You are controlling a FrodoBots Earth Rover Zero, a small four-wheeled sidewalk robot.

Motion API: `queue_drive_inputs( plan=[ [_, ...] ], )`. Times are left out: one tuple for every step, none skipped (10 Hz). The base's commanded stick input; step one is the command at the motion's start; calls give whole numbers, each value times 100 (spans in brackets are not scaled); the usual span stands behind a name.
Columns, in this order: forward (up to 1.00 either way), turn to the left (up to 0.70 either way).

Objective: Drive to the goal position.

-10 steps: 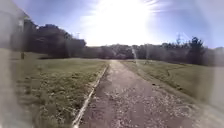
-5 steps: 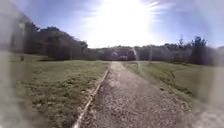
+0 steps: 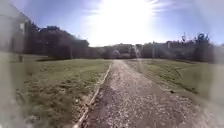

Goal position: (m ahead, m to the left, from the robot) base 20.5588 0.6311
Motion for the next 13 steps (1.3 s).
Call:
queue_drive_inputs(
  plan=[
    [70, 0],
    [70, 0],
    [70, -1],
    [70, -6],
    [70, -10],
    [70, -35],
    [70, -35],
    [70, -33],
    [70, -28],
    [70, -9],
    [70, 0],
    [70, 0],
    [70, 0]
  ],
)
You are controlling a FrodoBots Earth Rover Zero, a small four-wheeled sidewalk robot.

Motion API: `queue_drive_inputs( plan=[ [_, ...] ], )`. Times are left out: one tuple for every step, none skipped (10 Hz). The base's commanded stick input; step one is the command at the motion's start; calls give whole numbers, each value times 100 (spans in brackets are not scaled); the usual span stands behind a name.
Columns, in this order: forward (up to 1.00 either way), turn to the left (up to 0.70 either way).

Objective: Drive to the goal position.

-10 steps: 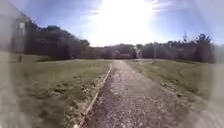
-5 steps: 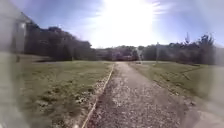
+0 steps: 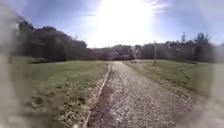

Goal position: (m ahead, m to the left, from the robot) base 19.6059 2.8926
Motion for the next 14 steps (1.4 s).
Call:
queue_drive_inputs(
  plan=[
    [70, -3],
    [70, -10],
    [70, -30],
    [70, -14],
    [70, -9],
    [70, -4],
    [70, 0],
    [70, 0],
    [70, 0],
    [70, 0],
    [70, 0],
    [70, 0],
    [70, 0],
    [70, 0]
  ],
)
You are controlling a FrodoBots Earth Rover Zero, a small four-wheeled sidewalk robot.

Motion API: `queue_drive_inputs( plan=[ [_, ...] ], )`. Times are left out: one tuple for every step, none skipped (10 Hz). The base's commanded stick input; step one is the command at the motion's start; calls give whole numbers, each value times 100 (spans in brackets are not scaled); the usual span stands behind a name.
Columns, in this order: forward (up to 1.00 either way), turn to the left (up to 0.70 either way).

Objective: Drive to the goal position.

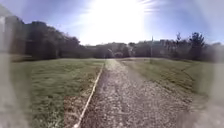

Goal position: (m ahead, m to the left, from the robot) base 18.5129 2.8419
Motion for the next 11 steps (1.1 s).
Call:
queue_drive_inputs(
  plan=[
    [70, 0],
    [70, 0],
    [70, 0],
    [70, 0],
    [70, 0],
    [70, 0],
    [70, 0],
    [70, 0],
    [70, 0],
    [70, 0],
    [70, 0]
  ],
)
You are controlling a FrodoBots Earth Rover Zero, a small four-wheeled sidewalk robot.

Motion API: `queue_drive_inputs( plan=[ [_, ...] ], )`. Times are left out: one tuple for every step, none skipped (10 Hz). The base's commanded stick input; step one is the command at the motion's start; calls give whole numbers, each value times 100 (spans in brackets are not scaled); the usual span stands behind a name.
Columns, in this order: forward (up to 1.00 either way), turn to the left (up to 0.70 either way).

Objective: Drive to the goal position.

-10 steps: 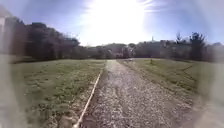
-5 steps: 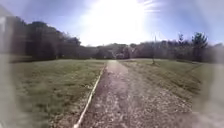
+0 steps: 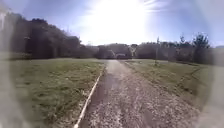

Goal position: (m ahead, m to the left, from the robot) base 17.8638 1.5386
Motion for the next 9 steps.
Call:
queue_drive_inputs(
  plan=[
    [70, 0],
    [70, 0],
    [70, -1],
    [70, -22],
    [70, -24],
    [70, -3],
    [70, 0],
    [70, 0],
    [70, 0]
  ],
)
